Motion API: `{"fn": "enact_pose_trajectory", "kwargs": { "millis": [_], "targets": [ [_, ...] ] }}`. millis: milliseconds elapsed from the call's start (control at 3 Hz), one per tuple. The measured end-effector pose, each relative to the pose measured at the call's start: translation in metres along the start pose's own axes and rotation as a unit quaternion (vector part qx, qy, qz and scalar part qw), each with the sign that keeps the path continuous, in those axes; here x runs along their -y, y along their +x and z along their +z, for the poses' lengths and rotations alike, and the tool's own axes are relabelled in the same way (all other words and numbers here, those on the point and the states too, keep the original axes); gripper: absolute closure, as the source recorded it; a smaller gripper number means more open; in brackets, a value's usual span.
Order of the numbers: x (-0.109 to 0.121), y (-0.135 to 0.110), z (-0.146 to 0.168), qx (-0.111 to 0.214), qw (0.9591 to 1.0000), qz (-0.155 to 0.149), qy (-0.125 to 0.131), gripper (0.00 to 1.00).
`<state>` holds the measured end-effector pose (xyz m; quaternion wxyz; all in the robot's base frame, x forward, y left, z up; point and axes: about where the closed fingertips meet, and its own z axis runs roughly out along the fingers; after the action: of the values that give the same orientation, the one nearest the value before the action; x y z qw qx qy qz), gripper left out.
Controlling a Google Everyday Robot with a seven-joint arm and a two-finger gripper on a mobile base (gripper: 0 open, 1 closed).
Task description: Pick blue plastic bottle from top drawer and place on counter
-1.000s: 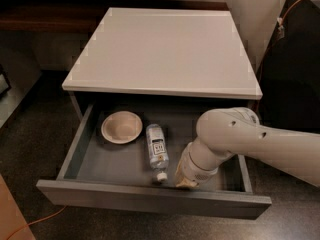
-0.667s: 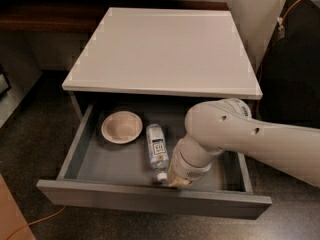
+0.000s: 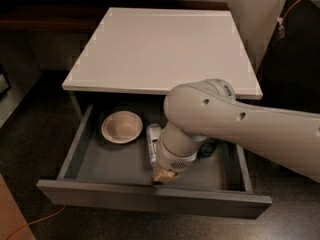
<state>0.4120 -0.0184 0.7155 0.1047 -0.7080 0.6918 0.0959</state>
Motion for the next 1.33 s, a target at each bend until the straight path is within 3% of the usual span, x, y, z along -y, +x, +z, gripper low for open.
{"fn": "enact_pose_trajectory", "kwargs": {
  "millis": [333,667,1000,1333],
  "targets": [
    [0.011,-0.013,-0.009,0.012,0.9994,0.030,-0.012,0.59],
    [0.028,-0.016,-0.016,0.042,0.9962,0.077,-0.004,0.37],
    [0.029,-0.018,-0.017,0.044,0.9960,0.078,-0.002,0.14],
    [0.028,-0.018,-0.018,0.043,0.9961,0.077,-0.001,0.00]
  ]
}}
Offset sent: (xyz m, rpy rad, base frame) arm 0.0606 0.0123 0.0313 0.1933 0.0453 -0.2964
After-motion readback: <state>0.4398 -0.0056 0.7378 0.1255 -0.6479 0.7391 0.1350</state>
